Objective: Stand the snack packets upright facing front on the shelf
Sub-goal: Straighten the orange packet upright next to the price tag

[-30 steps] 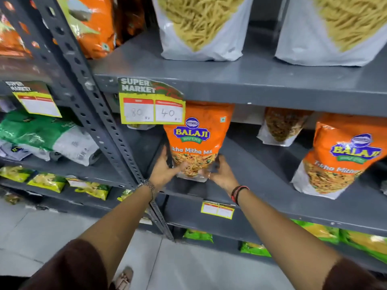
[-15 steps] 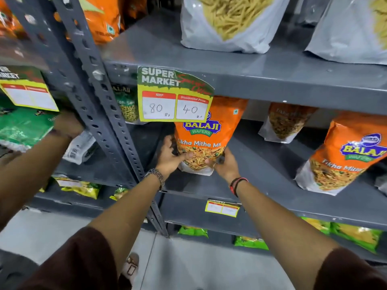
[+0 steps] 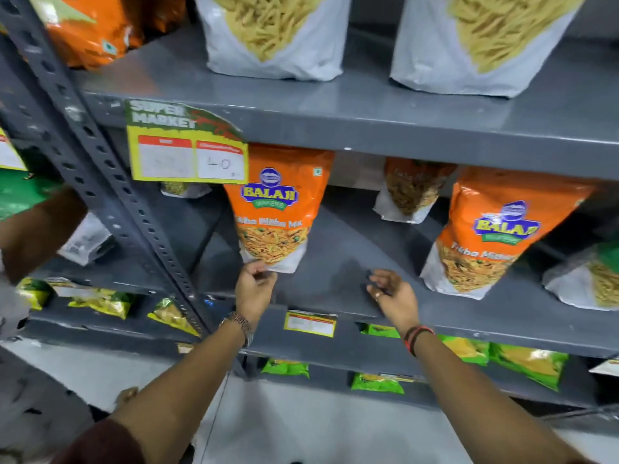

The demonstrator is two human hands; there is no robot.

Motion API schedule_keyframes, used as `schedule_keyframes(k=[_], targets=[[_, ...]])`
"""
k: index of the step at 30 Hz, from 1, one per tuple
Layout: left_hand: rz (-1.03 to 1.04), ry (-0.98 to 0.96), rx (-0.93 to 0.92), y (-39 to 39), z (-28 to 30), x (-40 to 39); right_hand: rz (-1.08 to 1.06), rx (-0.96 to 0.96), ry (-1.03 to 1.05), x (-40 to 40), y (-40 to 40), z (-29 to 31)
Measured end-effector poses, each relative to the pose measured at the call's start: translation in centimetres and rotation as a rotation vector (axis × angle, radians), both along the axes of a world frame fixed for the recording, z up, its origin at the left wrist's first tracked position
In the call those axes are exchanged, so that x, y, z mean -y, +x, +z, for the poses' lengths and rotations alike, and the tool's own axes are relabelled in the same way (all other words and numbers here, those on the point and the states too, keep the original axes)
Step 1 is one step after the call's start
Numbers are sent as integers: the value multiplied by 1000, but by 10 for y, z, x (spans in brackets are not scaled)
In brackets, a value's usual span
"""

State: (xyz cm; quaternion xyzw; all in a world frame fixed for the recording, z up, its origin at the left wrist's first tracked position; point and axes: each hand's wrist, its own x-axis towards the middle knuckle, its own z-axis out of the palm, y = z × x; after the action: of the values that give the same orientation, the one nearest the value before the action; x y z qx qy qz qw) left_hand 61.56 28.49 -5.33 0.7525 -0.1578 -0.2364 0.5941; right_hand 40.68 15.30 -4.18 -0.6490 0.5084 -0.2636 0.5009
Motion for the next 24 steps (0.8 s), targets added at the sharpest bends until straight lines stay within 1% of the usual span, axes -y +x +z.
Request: schedule_keyframes(k=[3, 5, 8, 10, 12, 14, 17, 21, 24], targets=[[-48, -54, -114, -48, 4, 25, -114, 19, -38, 17, -75, -6], [-138, -93, -159, -82, 9, 48, -222, 39, -38, 35, -119, -4], [-295, -79, -156, -127, 19, 89, -388, 113, 22, 69, -165, 3], [-413, -43, -127, -154, 25, 118, -417, 109, 68, 91, -183, 11], [-533, 17, -91, -179, 30, 143, -354, 139, 124, 109, -193, 16], [-607, 73, -116, -199, 35, 159, -273, 176, 196, 118, -195, 19], [-693, 65, -162, -220, 36, 166, -118, 225, 289, 115, -191, 18], [-619, 6, -207, -218, 33, 156, -77, 242, 262, 105, -182, 14], [-564, -10, -216, -203, 35, 143, -10, 235, 310, 96, -166, 15]])
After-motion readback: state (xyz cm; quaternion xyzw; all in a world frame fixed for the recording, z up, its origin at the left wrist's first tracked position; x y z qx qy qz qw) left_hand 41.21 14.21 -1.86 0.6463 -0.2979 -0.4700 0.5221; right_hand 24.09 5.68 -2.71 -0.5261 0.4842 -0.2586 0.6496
